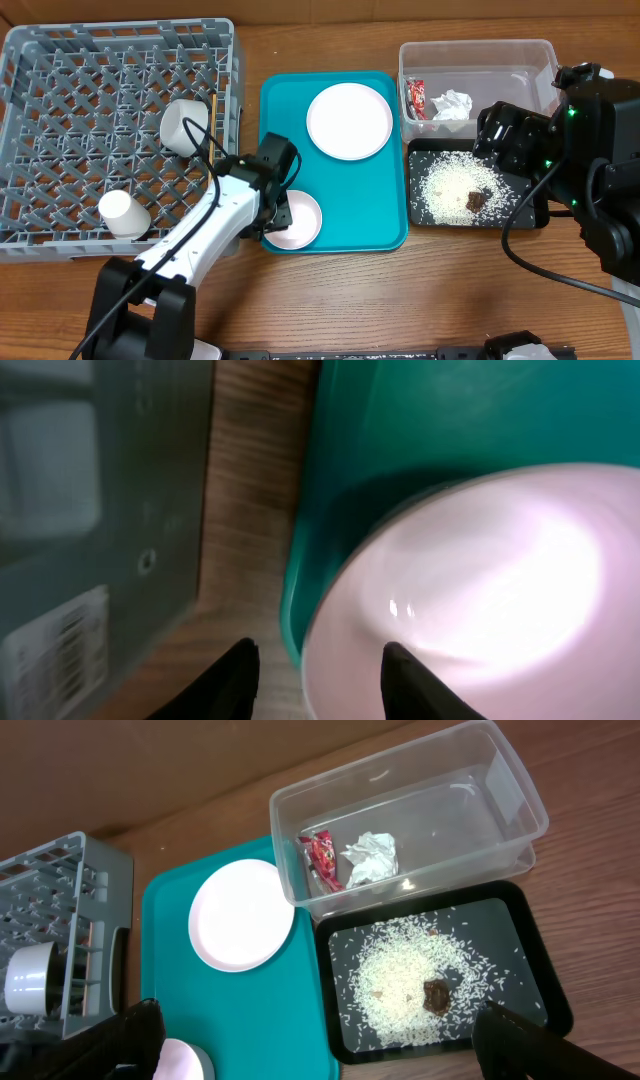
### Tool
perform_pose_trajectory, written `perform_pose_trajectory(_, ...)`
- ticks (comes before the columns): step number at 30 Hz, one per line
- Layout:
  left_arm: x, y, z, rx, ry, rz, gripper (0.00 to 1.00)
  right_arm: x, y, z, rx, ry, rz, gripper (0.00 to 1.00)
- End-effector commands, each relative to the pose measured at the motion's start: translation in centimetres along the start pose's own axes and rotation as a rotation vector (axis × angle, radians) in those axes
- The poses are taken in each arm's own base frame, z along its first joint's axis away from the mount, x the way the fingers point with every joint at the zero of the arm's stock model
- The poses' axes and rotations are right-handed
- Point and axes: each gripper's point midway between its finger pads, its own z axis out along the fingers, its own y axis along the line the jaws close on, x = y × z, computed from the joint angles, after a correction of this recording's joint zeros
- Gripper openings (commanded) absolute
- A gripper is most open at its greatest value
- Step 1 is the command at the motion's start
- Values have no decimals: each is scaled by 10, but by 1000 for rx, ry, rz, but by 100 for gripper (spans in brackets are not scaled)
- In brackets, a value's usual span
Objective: Sort waste into correct bins and load items into the dishwasher
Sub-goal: 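Grasp the rim of the pink bowl with the left gripper, then place the pink bowl tilted in the dish rack with the left gripper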
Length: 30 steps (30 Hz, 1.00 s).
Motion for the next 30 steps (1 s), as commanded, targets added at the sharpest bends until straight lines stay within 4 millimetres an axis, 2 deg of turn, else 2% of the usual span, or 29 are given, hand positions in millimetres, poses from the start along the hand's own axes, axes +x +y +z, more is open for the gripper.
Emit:
perform_pose_trajectory(1, 7, 6, 18, -33, 11, 4, 33, -2, 0, -1, -3, -7, 2, 100)
perform_pose_trajectory(3, 4, 2, 20, -19, 2, 2, 23, -2, 1, -1, -3, -8, 2, 100)
perform_pose_trajectory(9, -6, -18, 16, 75, -21, 24, 15, -2, 1, -1, -3, -6, 2, 100)
perform_pose_trajectory(12, -7, -25, 12, 107, -15, 61, 4, -1, 1, 0, -1, -3, 1, 100)
perform_pose_trajectory(16, -15, -26, -2, 106, -23, 69, 4, -1, 1, 2, 2, 2, 1, 100)
perform_pose_trajectory(19, -35, -18, -29, 52, -79, 58, 4, -1, 1, 5, 5, 9, 0, 100)
perform_pose_trajectory(22, -62, -1, -72, -45, -184, 42, 4, 0, 1, 7, 7, 13, -1, 100)
perform_pose_trajectory(26, -95, 37, -140, -244, -363, 9, 4, 0, 1, 7, 8, 15, -1, 100)
perform_pose_trajectory(30, -115, 82, -194, -499, -520, -25, 4, 0, 1, 7, 9, 16, -1, 100)
